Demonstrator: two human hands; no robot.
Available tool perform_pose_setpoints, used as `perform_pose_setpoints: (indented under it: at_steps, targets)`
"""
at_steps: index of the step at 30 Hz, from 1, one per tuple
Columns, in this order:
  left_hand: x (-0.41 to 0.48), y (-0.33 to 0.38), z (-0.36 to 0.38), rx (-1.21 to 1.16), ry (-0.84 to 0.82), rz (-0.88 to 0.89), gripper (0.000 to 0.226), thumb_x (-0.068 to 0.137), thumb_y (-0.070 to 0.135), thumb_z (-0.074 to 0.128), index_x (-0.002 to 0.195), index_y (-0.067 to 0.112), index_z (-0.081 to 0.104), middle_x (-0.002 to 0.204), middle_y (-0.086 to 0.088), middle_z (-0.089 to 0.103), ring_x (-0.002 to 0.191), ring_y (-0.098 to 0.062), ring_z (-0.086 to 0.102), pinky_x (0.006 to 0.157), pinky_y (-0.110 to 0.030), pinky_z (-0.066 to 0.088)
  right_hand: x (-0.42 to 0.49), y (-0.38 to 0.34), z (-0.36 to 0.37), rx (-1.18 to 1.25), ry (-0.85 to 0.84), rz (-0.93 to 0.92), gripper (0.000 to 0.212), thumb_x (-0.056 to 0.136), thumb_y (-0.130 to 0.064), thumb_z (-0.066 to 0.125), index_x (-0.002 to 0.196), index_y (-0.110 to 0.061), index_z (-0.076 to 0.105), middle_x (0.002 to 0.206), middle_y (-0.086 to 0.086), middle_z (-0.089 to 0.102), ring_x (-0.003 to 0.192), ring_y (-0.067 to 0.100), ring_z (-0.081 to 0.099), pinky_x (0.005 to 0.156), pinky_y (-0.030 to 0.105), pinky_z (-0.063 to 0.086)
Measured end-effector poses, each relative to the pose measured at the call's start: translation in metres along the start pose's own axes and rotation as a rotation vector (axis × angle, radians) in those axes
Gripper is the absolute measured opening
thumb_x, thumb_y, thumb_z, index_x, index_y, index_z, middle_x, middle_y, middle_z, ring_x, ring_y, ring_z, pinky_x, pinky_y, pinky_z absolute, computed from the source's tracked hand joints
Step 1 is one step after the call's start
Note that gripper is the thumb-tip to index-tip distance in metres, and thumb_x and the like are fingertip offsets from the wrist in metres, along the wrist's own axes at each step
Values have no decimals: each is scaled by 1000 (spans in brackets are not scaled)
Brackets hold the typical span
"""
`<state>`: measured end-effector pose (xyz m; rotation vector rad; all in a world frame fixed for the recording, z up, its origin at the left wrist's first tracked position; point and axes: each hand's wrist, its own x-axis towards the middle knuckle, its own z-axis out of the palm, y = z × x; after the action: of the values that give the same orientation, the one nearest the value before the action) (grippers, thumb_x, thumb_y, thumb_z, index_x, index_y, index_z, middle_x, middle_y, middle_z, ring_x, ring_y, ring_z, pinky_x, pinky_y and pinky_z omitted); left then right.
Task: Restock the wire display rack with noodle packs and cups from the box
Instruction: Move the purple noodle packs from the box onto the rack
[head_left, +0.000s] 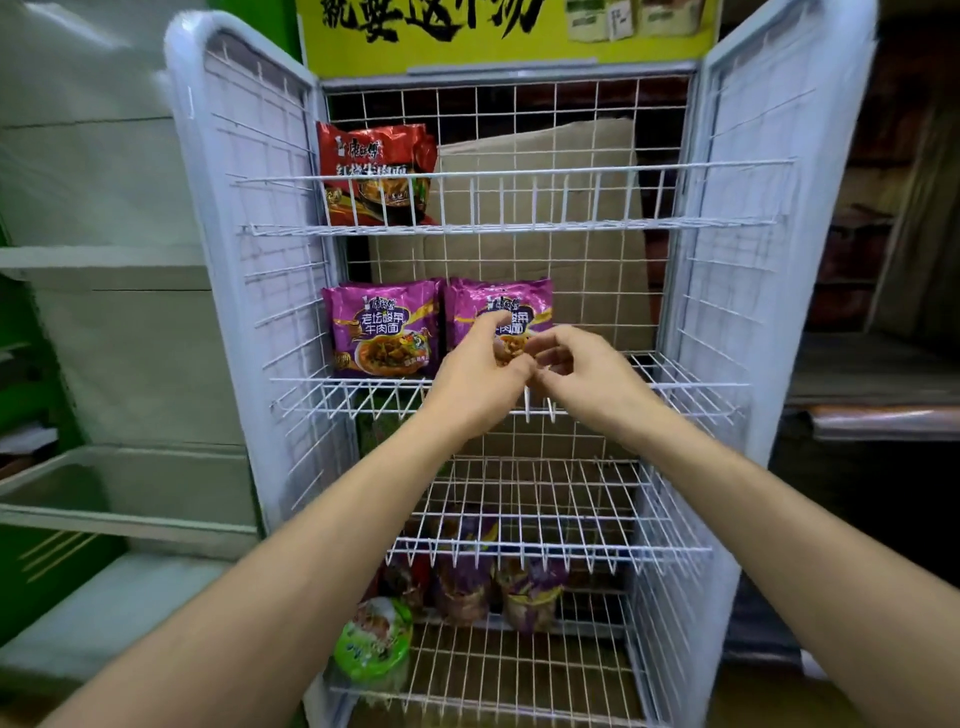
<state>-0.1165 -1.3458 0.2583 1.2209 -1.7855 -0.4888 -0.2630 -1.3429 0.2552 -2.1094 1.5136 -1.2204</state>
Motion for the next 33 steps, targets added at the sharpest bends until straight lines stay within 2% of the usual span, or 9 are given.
perform_pose_setpoints:
  at_steps: [3,7,12,15,20,25,29,33]
  targets:
    - [-20,1,12,-33,-29,16,53,99,24,61,148,28,40,121,0,61,110,-18,62,100,-44,52,-24,5,-2,16,1,23,21,93,-21,63,108,-34,59,104,-6,68,97,14,66,93,42,56]
    - [-41,-2,38,-56,-115,-16,49,100,29,59,146,30,44,127,-1,62,113,-17,62,101,-44,52,-56,24,-7,25,-13,88,22,92,-20,63,107,-35,59,103,-7,69,98,13,67,94,43,56]
    - [-71,-9,85,-63,-230,-40,41,101,27,58,142,26,49,127,-1,64,117,-17,61,105,-42,49,-104,60,-15,51,-41,224,27,93,-18,63,120,-24,63,109,-5,69,103,11,66,95,39,56]
    - [-93,-14,114,-80,-302,-58,41,101,27,57,142,26,49,128,-1,64,116,-15,62,104,-40,50,-134,84,-18,16,-71,275,30,96,-22,63,125,-24,61,115,-4,67,107,10,64,96,36,55]
    - [-128,-23,151,-70,-423,-93,44,100,28,60,143,27,50,128,-2,62,113,-17,63,102,-42,52,-180,124,-19,33,-69,368,27,92,-28,71,119,-29,64,111,-6,68,105,11,65,98,42,54]
    - [-157,-31,180,-18,-510,-101,43,98,34,60,139,33,51,127,1,65,117,-18,63,103,-43,50,-217,150,-20,76,-55,427,24,91,-23,72,110,-35,64,109,-6,69,105,11,65,99,43,54]
    - [-171,-36,208,-6,-590,-92,47,96,33,60,142,29,49,133,-4,63,122,-20,61,105,-42,49,-241,172,-16,82,-17,492,24,92,-20,69,114,-30,65,105,-7,69,103,11,66,98,41,54]
    - [-174,-50,234,-16,-666,-85,45,100,33,58,144,31,47,133,-3,61,120,-19,61,102,-39,50,-255,193,-9,67,-2,557,25,92,-23,69,116,-27,68,108,-5,70,105,12,66,99,42,53]
